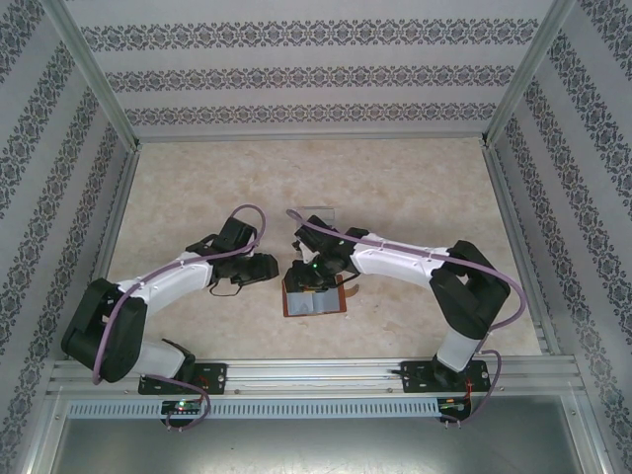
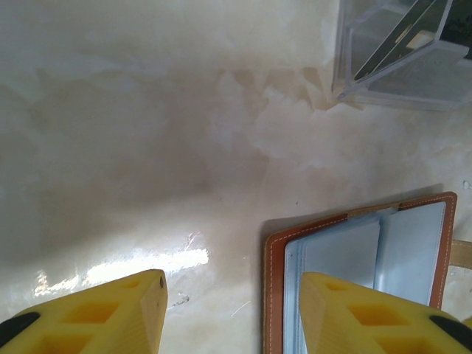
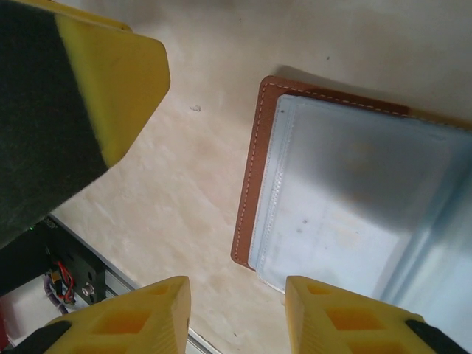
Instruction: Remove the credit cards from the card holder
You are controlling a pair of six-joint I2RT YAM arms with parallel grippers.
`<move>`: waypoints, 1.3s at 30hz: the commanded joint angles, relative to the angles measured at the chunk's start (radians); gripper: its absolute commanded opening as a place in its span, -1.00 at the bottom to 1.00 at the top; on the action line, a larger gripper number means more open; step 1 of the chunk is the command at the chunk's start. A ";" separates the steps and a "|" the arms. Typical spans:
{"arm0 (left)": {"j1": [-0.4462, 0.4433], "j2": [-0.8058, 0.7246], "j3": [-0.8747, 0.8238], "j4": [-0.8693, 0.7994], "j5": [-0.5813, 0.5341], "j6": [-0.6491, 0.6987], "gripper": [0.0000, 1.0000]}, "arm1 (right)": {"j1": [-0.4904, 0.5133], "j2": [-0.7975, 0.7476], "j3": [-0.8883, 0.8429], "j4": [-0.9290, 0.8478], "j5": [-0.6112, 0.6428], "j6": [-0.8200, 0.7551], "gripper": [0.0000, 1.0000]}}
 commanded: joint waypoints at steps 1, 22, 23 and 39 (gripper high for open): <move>0.008 -0.045 -0.033 0.023 -0.024 -0.010 0.02 | 0.026 0.043 0.047 -0.008 -0.014 0.023 -0.21; 0.015 -0.190 -0.081 -0.073 -0.109 0.032 0.01 | 0.063 0.167 0.115 -0.049 0.050 0.021 -0.20; 0.016 -0.188 -0.080 -0.071 -0.107 0.032 0.01 | 0.063 0.170 0.114 -0.053 0.055 0.018 -0.20; 0.017 -0.159 -0.071 -0.061 -0.091 0.033 0.01 | 0.065 0.157 0.111 -0.166 0.155 -0.019 -0.20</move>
